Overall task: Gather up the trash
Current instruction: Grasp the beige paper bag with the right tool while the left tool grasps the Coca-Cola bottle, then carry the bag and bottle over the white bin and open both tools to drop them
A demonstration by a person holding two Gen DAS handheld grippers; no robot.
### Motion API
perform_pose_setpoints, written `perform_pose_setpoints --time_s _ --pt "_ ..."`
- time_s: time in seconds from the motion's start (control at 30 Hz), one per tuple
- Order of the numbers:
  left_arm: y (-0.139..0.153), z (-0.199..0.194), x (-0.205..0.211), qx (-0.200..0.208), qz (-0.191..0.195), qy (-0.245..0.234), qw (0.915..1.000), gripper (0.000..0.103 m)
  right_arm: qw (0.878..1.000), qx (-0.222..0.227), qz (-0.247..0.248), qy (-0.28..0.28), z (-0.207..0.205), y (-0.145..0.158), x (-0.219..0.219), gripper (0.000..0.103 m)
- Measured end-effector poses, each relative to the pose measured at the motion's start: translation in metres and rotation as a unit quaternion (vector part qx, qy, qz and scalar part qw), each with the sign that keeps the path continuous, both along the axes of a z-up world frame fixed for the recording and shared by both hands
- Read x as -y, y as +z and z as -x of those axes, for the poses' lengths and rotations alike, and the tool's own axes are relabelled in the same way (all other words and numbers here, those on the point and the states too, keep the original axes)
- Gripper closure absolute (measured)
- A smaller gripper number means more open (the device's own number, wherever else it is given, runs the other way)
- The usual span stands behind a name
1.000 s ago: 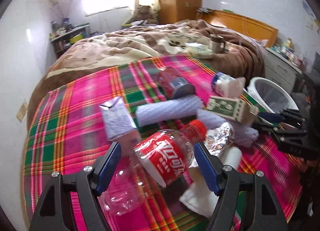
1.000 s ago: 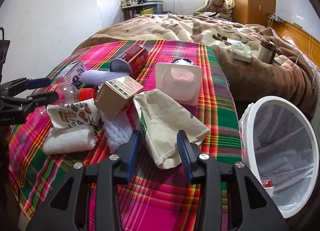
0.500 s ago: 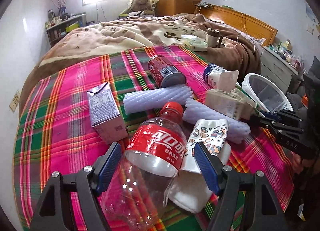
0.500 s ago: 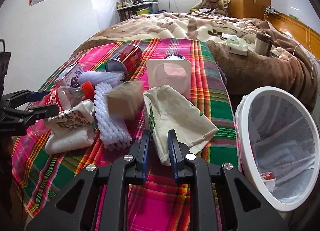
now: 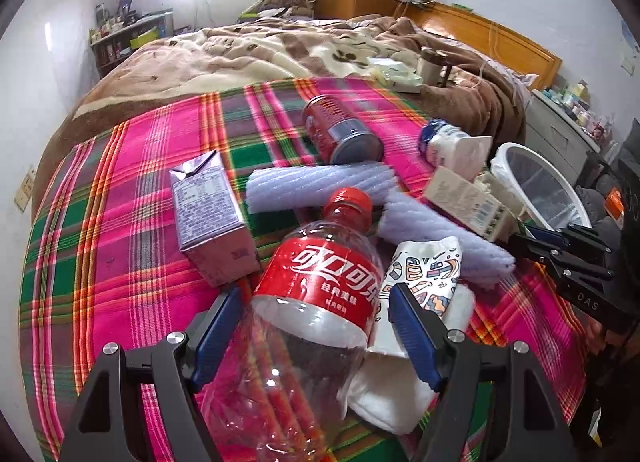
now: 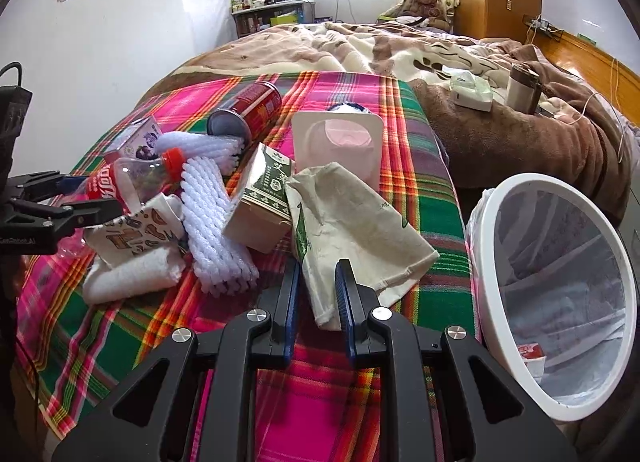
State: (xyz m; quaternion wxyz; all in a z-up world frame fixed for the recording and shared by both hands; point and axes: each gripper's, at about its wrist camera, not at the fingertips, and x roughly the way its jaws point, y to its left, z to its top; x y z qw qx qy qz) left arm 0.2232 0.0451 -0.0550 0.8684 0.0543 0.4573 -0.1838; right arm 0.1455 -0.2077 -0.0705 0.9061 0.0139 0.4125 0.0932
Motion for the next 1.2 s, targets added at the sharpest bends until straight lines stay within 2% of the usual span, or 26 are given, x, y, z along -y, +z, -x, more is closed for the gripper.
perform_pose_setpoints --time_s 0.17,0.3,0.37,0.5,0.63,0.97,1.2 --pt "-0.002 0.000 -0.003 0.002 -0.014 0.016 0.9998 0.028 1.000 0.005 0.003 -0.001 0.001 0.001 0.000 0.084" --pt "-0.002 0.000 -0.006 -0.001 -0.002 0.026 0.9997 0.028 1.000 0.011 0.002 0.003 0.005 0.002 -0.003 0.086" --pt "-0.003 0.001 -0.008 -0.004 0.009 0.028 0.9995 0.034 1.000 0.013 0.003 0.004 0.007 0.003 -0.004 0.087" --pt "-0.002 0.005 -0.009 0.000 0.013 0.040 0.9991 0.034 1.000 0.029 -0.002 -0.001 0.013 0.008 -0.002 0.094" --pt "0.002 0.014 -0.011 0.007 0.020 0.048 0.9986 0.034 0.999 0.033 -0.014 -0.004 0.014 0.009 0.002 0.095" --pt "0.027 0.042 -0.008 0.036 0.037 0.050 0.9974 0.034 0.995 0.056 -0.079 -0.007 0.025 0.022 0.015 0.096" --pt "0.054 0.065 0.008 0.071 0.031 0.040 0.9962 0.034 0.993 0.082 -0.090 -0.008 0.035 0.038 0.018 0.096"
